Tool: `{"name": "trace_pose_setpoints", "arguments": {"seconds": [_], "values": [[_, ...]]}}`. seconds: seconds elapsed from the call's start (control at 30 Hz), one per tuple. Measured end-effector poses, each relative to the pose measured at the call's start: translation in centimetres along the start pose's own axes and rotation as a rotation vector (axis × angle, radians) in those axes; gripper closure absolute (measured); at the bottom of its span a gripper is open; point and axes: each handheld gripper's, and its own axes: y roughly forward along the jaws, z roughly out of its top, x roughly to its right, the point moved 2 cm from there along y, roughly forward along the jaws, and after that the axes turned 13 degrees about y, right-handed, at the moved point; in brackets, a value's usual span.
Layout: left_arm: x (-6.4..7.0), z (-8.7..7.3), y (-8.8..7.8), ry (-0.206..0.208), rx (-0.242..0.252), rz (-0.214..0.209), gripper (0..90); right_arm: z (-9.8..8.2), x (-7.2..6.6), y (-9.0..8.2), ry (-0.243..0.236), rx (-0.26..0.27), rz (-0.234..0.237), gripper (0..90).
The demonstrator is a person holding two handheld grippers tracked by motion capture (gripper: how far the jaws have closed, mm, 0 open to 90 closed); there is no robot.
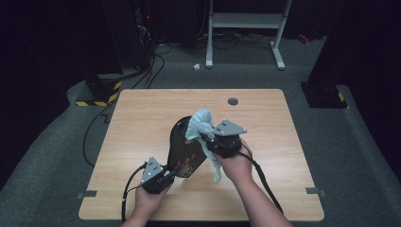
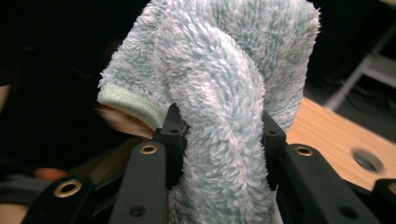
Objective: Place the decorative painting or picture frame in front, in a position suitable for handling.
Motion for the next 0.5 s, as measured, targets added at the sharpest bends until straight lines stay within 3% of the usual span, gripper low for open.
{"name": "trace_pose_setpoints", "arguments": {"seconds": [0.13, 0.23, 0.33, 0.5], "values": [[0.0, 0.0, 0.0, -0.003, 0.001, -0.001, 78.7, -0.3, 2.4, 0.5, 0.048, -0.020, -0.048, 64.2], [0.0, 0.0, 0.0, -0.003, 0.001, 0.000, 78.7, -0.5, 2.5, 0.5, 0.051, -0.026, -0.050, 64.1], [0.0, 0.0, 0.0, -0.002, 0.000, 0.001, 78.7, -0.6, 1.1, 0.2, 0.023, -0.028, 0.007, 64.0], [0.1, 0.0, 0.0, -0.001, 0.000, 0.003, 78.7, -1.1, -3.1, -0.8, -0.035, -0.009, 0.126, 63.9]]}}
